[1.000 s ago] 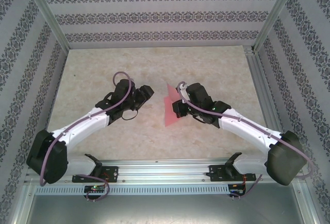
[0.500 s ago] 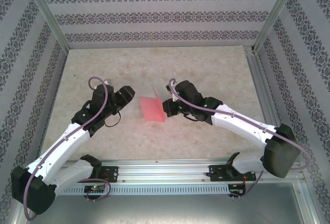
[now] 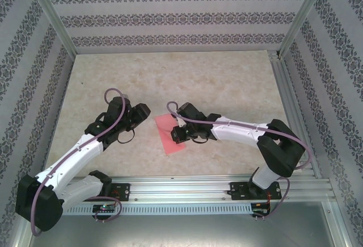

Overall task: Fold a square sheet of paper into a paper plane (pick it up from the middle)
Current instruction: Fold the triangle a second time at the center of the table.

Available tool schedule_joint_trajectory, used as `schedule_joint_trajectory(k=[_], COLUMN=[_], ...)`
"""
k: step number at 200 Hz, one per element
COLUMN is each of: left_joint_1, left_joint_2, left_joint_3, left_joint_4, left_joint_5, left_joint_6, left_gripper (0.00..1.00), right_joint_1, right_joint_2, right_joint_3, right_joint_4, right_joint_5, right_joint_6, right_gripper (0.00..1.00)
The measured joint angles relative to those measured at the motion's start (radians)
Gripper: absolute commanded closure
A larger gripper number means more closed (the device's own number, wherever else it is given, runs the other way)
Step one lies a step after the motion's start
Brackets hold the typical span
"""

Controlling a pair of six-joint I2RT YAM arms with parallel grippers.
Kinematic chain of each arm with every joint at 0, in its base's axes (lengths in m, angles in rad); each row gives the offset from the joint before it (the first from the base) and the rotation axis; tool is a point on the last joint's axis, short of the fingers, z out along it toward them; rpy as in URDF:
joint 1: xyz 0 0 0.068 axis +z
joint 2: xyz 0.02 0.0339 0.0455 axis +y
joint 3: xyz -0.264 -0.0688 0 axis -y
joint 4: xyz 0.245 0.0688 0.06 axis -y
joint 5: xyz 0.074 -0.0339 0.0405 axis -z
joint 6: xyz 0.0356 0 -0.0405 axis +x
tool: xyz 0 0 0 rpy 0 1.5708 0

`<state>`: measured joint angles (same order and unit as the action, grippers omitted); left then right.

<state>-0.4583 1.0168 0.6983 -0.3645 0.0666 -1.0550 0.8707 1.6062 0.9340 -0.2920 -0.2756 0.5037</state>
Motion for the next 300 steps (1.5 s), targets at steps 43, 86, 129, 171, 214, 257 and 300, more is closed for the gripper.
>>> schedule_joint_trajectory(k=[43,86,129,171,214,257,300], left_joint_1=[0.0,-0.001,-0.009,-0.019,-0.031,-0.069,-0.134], left_joint_2=[0.021,0.067,0.112,0.143,0.181,0.279,0.418], left_joint_3=[-0.008,-0.008,0.002,0.017,0.024,0.077,0.163], left_joint_4=[0.004,0.045,0.068,0.089,0.104,0.138,0.163], left_joint_5=[0.023,0.067,0.09,0.106,0.132,0.183,0.229], left_joint_6=[0.001,0.009,0.023,0.027,0.034,0.068,0.114], left_gripper=[0.43,0.43,0.43,0.43,0.43,0.47,0.52], right_joint_1=[0.0,-0.036,-0.086,-0.086,-0.091,-0.175,-0.272], right_joint_2=[-0.036,-0.279,-0.431,-0.395,-0.32,-0.285,-0.248], right_joint_3=[0.011,0.006,-0.035,-0.172,-0.208,-0.23,-0.259], right_joint_4=[-0.001,-0.091,-0.121,-0.12,-0.068,0.018,0.066], right_joint_5=[0.035,0.192,0.304,0.298,0.217,0.103,-0.01], right_joint_6=[0.021,0.018,0.011,0.033,0.054,0.055,0.044], right_gripper=[1.0,1.0,1.0,1.0,0.99,0.98,0.98])
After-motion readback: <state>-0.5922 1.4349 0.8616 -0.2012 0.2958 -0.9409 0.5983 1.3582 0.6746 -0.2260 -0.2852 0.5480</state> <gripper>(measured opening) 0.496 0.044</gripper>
